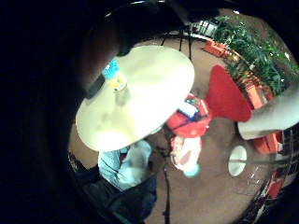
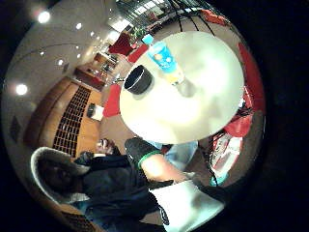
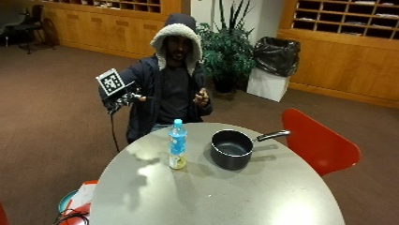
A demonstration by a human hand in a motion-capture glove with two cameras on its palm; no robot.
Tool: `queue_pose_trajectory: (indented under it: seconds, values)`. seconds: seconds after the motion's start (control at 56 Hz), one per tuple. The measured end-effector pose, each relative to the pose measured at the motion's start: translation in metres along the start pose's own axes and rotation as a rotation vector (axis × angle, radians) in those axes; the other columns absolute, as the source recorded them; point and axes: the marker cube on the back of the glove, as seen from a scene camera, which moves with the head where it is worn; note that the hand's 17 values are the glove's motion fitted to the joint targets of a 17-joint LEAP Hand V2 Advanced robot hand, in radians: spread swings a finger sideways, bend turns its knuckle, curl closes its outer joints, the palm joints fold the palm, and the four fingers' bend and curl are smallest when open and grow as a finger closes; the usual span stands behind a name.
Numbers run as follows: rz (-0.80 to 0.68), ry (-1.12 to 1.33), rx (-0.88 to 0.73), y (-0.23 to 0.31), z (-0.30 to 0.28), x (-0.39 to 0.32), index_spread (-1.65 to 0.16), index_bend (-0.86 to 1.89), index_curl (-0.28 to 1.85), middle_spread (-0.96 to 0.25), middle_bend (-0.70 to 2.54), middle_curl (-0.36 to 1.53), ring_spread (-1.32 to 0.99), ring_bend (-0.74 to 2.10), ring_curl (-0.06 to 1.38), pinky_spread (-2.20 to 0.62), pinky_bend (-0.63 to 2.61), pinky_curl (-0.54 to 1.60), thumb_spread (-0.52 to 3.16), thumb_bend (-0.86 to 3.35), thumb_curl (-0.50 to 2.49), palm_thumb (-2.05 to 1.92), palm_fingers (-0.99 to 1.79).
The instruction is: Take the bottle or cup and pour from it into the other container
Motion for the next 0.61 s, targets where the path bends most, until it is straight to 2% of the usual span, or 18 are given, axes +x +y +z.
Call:
queue_pose_trajectory:
  seconds: [0.036,0.179,0.322,0.411,0.447,0.5,0.518,0.607]
  values:
    - [-0.016,-0.026,0.014,-0.01,0.014,-0.001,-0.33,0.11,0.18,0.06,0.29,0.28,0.22,0.19,0.15,0.38,0.49,0.32,0.78,-0.04,0.31,0.28,0.08]
    - [-0.08,-0.102,-0.122,-0.028,0.057,-0.007,-0.31,0.12,0.18,0.09,0.29,0.29,0.23,0.19,0.17,0.38,0.53,0.34,0.76,-0.04,0.33,0.28,0.03]
    - [-0.009,-0.248,0.175,-0.083,0.108,-0.023,-0.3,0.13,0.18,0.1,0.3,0.3,0.23,0.19,0.18,0.38,0.55,0.34,0.76,-0.04,0.34,0.28,0.02]
    - [0.027,-0.379,-0.063,-0.074,0.134,-0.03,-0.29,0.13,0.18,0.11,0.3,0.31,0.24,0.2,0.19,0.38,0.55,0.34,0.75,-0.04,0.35,0.29,0.01]
    - [0.03,-0.409,-0.06,-0.08,0.145,-0.032,-0.29,0.13,0.18,0.1,0.29,0.31,0.24,0.2,0.19,0.38,0.56,0.35,0.75,-0.04,0.35,0.3,0.01]
    - [0.001,-0.453,0.079,-0.104,0.164,-0.036,-0.28,0.13,0.19,0.1,0.29,0.31,0.24,0.2,0.19,0.38,0.56,0.35,0.75,-0.03,0.35,0.31,0.01]
    - [0.003,-0.47,0.08,-0.107,0.169,-0.038,-0.28,0.13,0.19,0.1,0.29,0.31,0.24,0.2,0.2,0.38,0.56,0.35,0.75,-0.03,0.36,0.32,0.01]
    - [0.051,-0.557,-0.115,-0.098,0.186,-0.044,-0.28,0.13,0.18,0.1,0.29,0.32,0.24,0.21,0.2,0.38,0.57,0.35,0.74,-0.03,0.36,0.34,0.03]
